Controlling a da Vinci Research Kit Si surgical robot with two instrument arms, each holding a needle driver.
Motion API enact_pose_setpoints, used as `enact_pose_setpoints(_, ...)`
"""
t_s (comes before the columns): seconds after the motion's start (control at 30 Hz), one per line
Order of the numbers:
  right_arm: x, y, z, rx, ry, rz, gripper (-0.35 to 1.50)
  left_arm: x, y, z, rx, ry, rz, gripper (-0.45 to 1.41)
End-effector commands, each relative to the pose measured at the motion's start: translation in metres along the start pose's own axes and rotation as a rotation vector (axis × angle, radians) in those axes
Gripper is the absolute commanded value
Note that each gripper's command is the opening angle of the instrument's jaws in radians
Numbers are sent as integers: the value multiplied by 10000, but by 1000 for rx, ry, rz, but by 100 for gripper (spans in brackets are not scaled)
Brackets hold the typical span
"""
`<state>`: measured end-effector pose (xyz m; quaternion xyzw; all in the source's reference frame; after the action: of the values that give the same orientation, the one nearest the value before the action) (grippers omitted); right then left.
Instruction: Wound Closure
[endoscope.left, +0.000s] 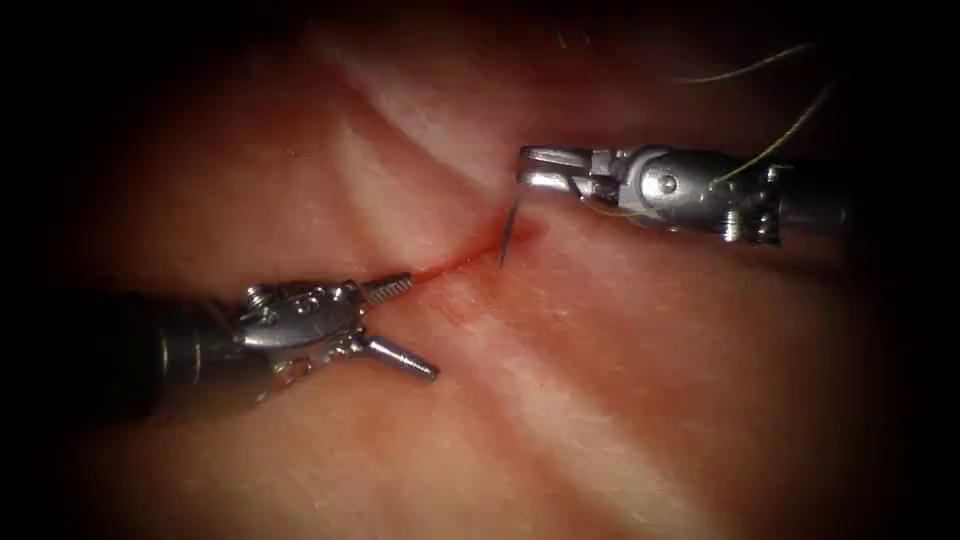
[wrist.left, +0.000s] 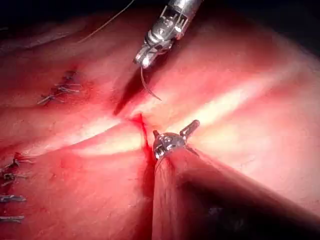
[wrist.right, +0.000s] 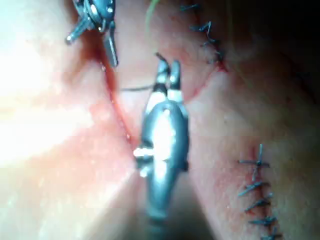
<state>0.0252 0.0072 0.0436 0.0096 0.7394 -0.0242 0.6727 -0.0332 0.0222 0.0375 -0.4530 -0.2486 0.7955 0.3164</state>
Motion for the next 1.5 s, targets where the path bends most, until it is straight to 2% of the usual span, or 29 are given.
enact_pose_setpoints(0.03, 0, 4, 16, 12, 14, -35, -35, -7, 0, 11, 6, -11, 15, 89)
enact_pose_setpoints(0.1, 0, 3, 21, 27, 23, -72, -35, -16, 4, 17, 20, -24, 32, 83)
enact_pose_setpoints(0.13, -1, 3, 24, 42, 37, -91, -35, -21, 6, 21, 34, -26, 41, 73)
enact_pose_setpoints(0.6, -11, -1, 45, 66, 66, -180, -35, -27, -1, 24, 93, -26, 56, 46)
enact_pose_setpoints(0.87, -13, -2, 51, 62, 71, -189, -35, -35, -7, 29, 116, -30, 54, 41)
enact_pose_setpoints(0.93, -13, 0, 53, 55, 74, -200, -35, -39, -9, 31, 118, -33, 55, 32)
enact_pose_setpoints(1.27, -20, 1, 64, 53, 78, -216, -35, -50, -16, 34, 125, -44, 62, 31)
enact_pose_setpoints(1.5, -25, 3, 70, 48, 87, -225, -35, -55, -20, 36, 124, -46, 66, 22)
